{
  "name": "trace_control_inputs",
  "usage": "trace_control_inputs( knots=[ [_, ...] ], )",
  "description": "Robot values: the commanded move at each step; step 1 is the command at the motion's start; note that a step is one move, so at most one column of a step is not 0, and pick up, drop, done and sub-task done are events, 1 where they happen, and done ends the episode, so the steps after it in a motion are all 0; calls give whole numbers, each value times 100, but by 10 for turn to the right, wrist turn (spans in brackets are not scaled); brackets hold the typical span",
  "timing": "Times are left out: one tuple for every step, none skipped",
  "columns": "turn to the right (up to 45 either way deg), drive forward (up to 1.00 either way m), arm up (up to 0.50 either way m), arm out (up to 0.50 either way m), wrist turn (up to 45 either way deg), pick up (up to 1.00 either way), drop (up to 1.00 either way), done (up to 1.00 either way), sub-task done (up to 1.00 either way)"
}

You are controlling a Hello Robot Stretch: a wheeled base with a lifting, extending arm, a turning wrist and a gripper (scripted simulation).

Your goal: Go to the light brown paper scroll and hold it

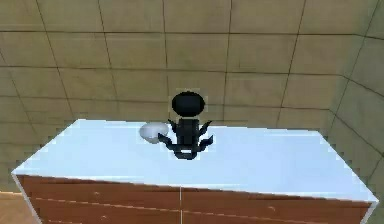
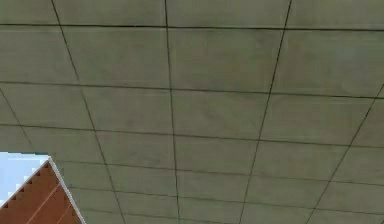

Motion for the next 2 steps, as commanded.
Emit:
trace_control_inputs(
  knots=[
    [-450,0,0,0,0,0,0,0,0],
    [-420,0,0,0,0,0,0,0,0]
  ],
)
